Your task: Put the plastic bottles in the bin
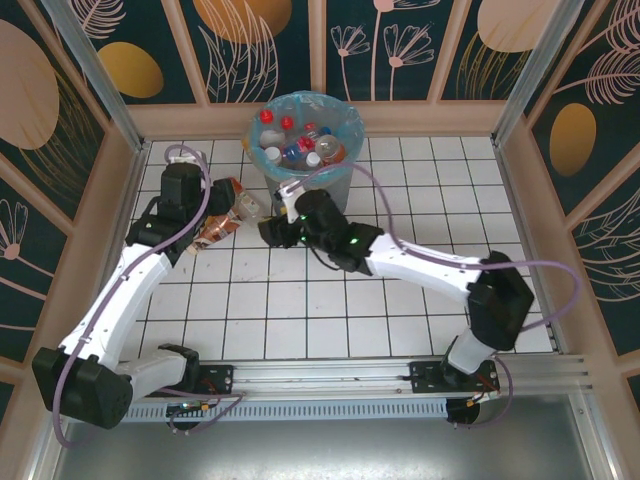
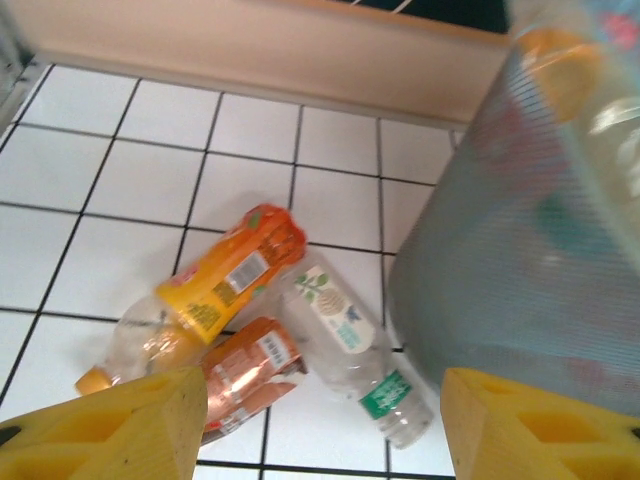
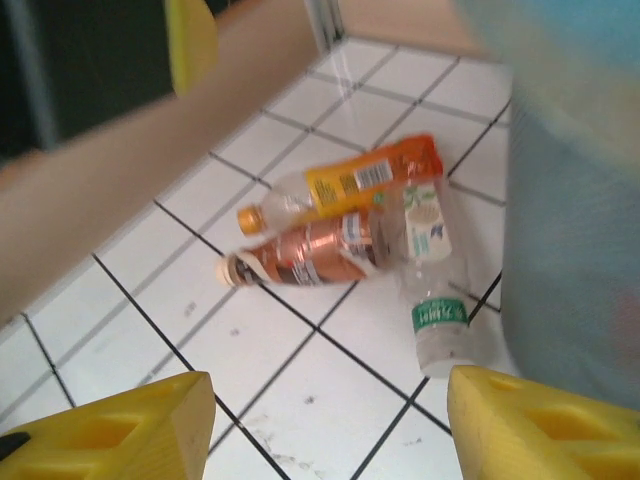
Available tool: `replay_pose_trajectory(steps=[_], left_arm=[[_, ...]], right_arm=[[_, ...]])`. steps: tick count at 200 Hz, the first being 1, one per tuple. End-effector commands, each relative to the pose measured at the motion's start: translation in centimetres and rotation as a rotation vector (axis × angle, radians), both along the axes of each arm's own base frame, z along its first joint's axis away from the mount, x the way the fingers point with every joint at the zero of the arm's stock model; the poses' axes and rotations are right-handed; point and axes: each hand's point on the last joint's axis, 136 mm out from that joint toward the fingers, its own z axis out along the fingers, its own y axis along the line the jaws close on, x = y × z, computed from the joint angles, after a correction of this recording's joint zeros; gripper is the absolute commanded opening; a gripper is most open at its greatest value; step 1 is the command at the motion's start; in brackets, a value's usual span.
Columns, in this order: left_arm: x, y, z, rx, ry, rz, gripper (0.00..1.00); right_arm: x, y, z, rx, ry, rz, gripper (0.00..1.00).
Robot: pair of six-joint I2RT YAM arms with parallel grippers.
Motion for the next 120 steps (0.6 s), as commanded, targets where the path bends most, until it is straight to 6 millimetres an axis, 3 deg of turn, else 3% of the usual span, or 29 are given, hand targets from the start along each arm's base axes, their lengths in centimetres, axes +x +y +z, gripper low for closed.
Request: replay_pose_trajectory(steps=[1, 58, 91, 120], left_arm=[[0.5, 2.2, 0.7, 0.034, -0.081, 0.106, 0.64], [0.7, 3.2, -2.7, 0.100, -0.052, 0.127, 0.65], [0.8, 2.5, -2.8, 0.067, -0.057, 0.099, 0.66], [1.0, 1.8, -2.9, 0.045, -0.055, 0.071, 0.65]], right_arm=[[1.7, 1.1, -2.5, -0.034, -0.033, -0.048, 0.65], [6.4, 1.4, -10.1, -0.142, -0.012, -0.132, 0.72], [8.6, 1.0, -12.8, -0.174, 0.014, -0.141, 0.74], [9.4, 1.2, -13.9, -0.181, 0.021, -0.125, 0.74]])
